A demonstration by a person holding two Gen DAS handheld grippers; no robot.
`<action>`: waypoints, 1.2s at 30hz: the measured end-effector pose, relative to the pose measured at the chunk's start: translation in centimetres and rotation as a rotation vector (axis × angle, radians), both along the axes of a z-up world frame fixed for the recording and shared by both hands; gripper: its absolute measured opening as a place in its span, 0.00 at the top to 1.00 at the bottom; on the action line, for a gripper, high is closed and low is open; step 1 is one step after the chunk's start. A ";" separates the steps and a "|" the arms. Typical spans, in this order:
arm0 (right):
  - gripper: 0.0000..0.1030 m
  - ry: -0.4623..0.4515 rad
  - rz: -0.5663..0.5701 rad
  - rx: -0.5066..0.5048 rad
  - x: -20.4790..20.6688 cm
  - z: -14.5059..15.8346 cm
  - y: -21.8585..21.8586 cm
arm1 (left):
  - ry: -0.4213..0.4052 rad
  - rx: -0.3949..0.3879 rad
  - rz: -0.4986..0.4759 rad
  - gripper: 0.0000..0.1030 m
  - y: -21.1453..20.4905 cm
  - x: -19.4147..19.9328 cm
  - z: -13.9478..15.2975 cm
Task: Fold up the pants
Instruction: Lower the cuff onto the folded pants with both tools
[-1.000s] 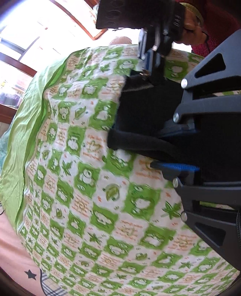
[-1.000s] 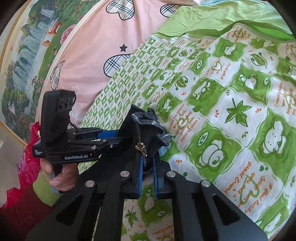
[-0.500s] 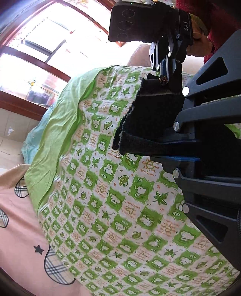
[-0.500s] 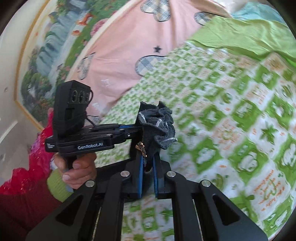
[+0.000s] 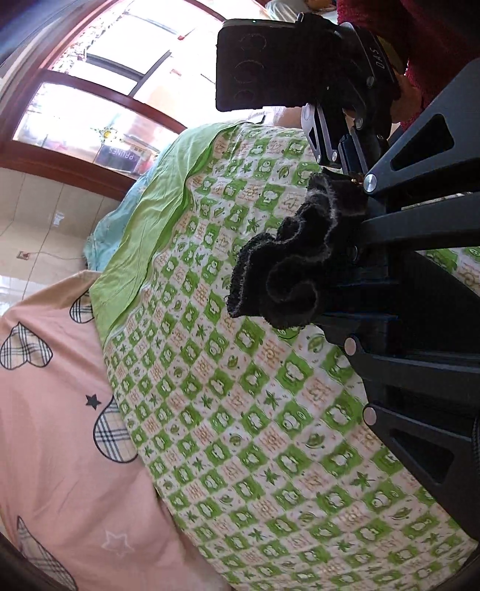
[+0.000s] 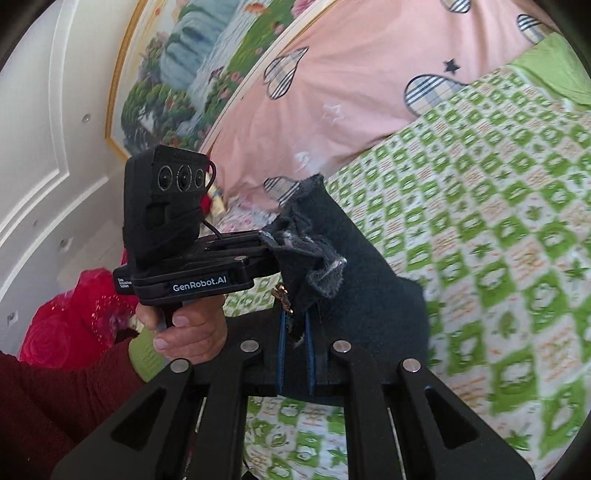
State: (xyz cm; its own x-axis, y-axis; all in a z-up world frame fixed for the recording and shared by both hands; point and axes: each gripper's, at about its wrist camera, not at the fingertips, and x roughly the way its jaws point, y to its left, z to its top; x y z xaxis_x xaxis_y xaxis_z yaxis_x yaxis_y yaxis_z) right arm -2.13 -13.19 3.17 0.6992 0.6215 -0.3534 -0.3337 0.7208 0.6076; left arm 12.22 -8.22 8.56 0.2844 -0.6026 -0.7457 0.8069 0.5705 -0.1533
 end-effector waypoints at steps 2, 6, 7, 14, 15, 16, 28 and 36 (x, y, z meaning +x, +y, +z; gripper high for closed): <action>0.90 0.013 0.030 -0.004 0.6 -0.5 1.4 | 0.008 -0.007 0.034 0.94 1.6 0.0 -0.5; 0.90 0.048 0.080 -0.009 1.9 -2.1 3.5 | 0.037 -0.010 0.098 0.95 4.4 0.2 -2.1; 0.90 0.058 0.088 -0.011 2.3 -2.4 4.0 | 0.045 -0.008 0.114 0.95 4.9 0.4 -2.5; 0.90 0.121 0.133 -0.041 4.2 -4.4 6.5 | 0.112 -0.014 0.216 0.95 8.5 0.8 -5.7; 0.90 0.128 0.141 -0.051 4.4 -4.6 6.8 | 0.121 -0.015 0.231 0.95 8.9 0.7 -6.1; 0.90 0.134 0.147 -0.059 4.5 -4.8 7.2 | 0.135 -0.017 0.250 0.95 9.4 0.7 -6.7; 0.70 0.228 0.201 -0.121 5.0 -7.4 9.2 | 0.201 -0.016 0.490 0.92 13.8 -0.9 -10.2; 0.61 0.228 0.213 -0.120 5.0 -7.5 10.1 | 0.208 -0.060 0.661 0.81 17.7 -3.1 -9.9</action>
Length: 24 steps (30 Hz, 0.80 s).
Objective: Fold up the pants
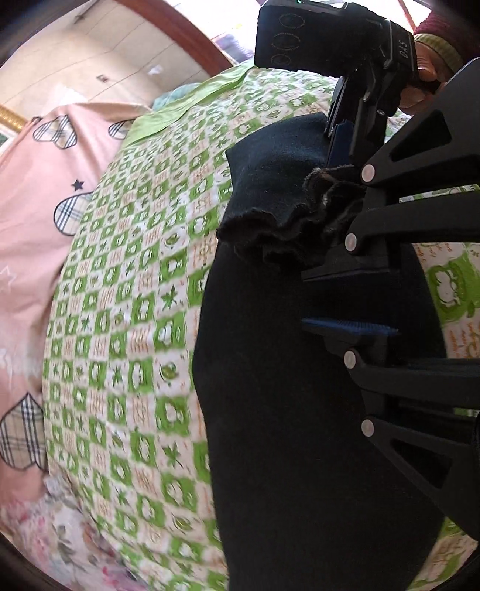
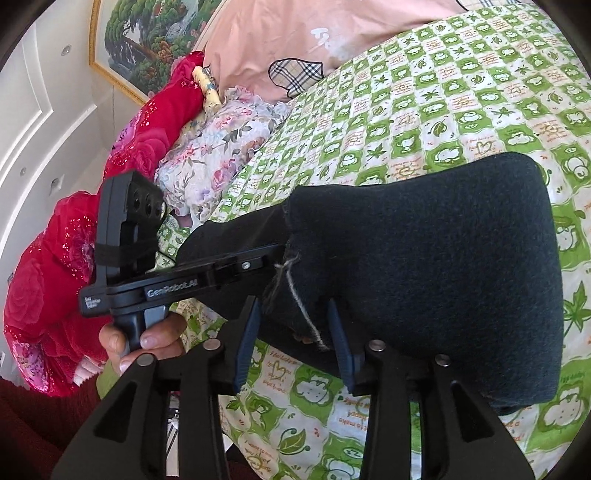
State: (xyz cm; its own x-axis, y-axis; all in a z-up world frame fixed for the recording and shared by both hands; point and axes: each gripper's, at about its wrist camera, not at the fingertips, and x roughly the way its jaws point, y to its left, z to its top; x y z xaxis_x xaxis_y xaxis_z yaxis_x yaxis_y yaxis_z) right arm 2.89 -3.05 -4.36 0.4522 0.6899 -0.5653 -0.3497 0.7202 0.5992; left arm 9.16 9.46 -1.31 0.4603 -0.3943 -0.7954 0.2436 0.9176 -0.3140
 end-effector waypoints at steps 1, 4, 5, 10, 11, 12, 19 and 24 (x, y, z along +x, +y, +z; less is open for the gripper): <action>0.61 0.001 0.001 0.002 0.1 0.0 0.1 | 0.000 -0.001 0.012 0.78 0.3 -0.3 0.0; 0.61 -0.002 0.013 0.006 0.0 0.3 0.5 | -0.005 0.005 0.053 0.69 1.2 -1.3 0.1; 0.61 -0.005 0.018 0.003 0.0 0.5 0.7 | -0.010 0.006 0.077 0.66 1.6 -1.7 0.1; 0.61 -0.037 0.042 -0.004 -0.2 1.7 1.4 | -0.001 -0.029 0.184 0.55 4.0 -3.3 0.3; 0.60 -0.041 0.042 -0.002 -0.1 1.8 1.6 | 0.001 -0.035 0.211 0.54 4.7 -3.7 0.3; 0.59 -0.045 0.046 0.000 -0.1 2.0 1.7 | 0.003 -0.038 0.232 0.52 5.1 -3.9 0.3; 0.40 -0.073 0.058 -0.012 -0.1 2.4 2.5 | 0.009 -0.103 0.388 0.47 9.2 -6.9 0.6; 0.40 -0.065 0.072 -0.016 0.1 2.1 3.3 | 0.023 -0.107 0.512 0.39 12.6 -9.2 0.3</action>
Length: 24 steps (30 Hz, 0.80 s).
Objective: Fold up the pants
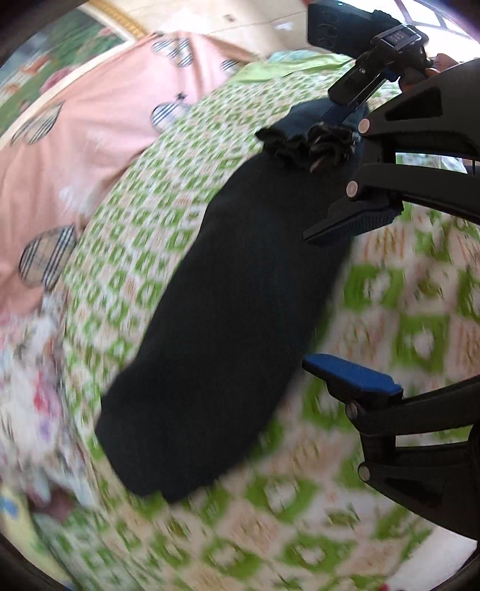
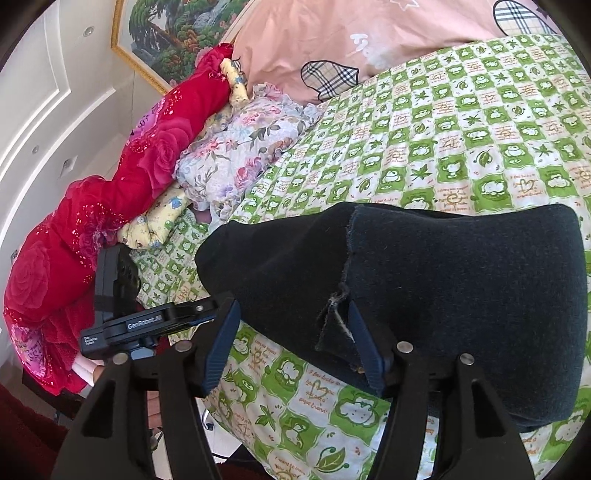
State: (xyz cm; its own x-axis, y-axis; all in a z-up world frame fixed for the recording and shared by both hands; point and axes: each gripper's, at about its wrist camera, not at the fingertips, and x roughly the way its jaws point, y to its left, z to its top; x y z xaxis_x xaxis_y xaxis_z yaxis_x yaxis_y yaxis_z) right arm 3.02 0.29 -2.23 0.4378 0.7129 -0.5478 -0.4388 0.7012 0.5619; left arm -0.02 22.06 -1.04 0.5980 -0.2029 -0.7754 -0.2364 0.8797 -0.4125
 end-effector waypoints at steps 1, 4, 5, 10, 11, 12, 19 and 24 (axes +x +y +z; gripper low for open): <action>0.40 0.000 0.003 0.000 0.0 0.0 0.2 | 0.007 -0.009 0.019 0.39 0.8 -0.2 -0.1; 0.39 -0.003 0.021 0.000 0.1 -0.1 1.0 | 0.020 -0.036 0.078 0.38 2.8 -0.9 -0.4; 0.39 -0.005 0.029 -0.003 0.1 0.0 1.3 | 0.021 -0.046 0.095 0.38 3.4 -1.1 -0.6; 0.37 -0.028 0.070 -0.038 0.3 0.2 3.2 | 0.034 -0.087 0.148 0.36 5.9 -1.8 -1.0; 0.37 -0.033 0.074 -0.041 0.4 0.3 3.5 | 0.035 -0.090 0.156 0.36 6.3 -1.8 -1.1; 0.37 -0.037 0.081 -0.042 0.6 0.3 3.7 | 0.037 -0.095 0.165 0.36 6.7 -1.8 -1.1; 0.37 -0.045 0.120 -0.055 1.9 0.6 5.7 | 0.053 -0.197 0.241 0.35 9.3 -1.2 -1.6; 0.37 -0.040 0.150 -0.061 2.6 0.5 7.2 | 0.058 -0.236 0.286 0.34 10.6 -0.7 -1.9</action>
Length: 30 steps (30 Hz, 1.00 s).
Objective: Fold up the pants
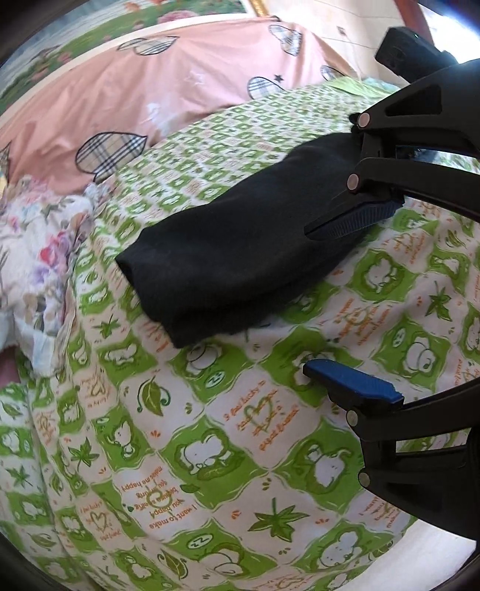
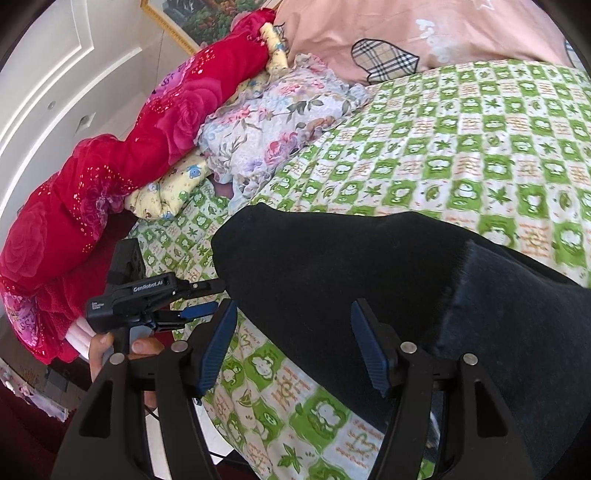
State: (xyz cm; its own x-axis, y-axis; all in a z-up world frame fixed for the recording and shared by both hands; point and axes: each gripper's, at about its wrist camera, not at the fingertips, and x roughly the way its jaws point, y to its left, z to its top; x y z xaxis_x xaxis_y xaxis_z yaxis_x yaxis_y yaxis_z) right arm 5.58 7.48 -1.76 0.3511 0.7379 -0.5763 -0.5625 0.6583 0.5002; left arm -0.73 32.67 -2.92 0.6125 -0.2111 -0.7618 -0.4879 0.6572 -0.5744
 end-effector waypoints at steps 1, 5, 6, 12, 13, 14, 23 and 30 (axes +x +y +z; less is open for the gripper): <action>0.37 0.006 0.007 -0.007 0.2 -0.1 0.4 | -0.001 -0.006 0.005 0.34 0.1 0.2 0.0; 0.37 0.017 0.031 -0.024 1.2 -0.2 1.5 | 0.007 0.001 0.033 0.34 0.9 0.9 -0.1; 0.37 0.017 0.036 -0.027 1.4 -0.1 1.9 | 0.007 0.000 0.043 0.34 1.2 1.1 -0.2; 0.37 -0.009 0.086 -0.055 3.8 0.7 4.6 | 0.008 0.007 0.075 0.34 2.4 2.2 -0.6; 0.37 -0.012 0.095 -0.061 4.4 0.8 5.1 | 0.006 0.008 0.076 0.34 2.5 2.4 -0.7; 0.37 -0.016 0.104 -0.067 4.8 0.9 5.7 | 0.004 0.011 0.075 0.34 2.6 2.5 -0.7; 0.37 -0.034 0.263 -0.161 10.6 0.8 13.2 | -0.013 0.030 0.066 0.34 2.7 2.8 -0.8; 0.37 0.067 0.420 -0.208 14.5 -0.9 18.5 | -0.027 0.049 0.062 0.36 2.4 2.9 -0.9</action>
State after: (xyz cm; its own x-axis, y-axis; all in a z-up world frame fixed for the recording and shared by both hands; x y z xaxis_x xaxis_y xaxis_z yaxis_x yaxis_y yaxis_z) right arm 20.13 26.01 -2.69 0.0034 0.6748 -0.7380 -0.7725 0.4704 0.4265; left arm 2.14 35.09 -3.79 0.6433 -0.1348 -0.7536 -0.5138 0.6537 -0.5555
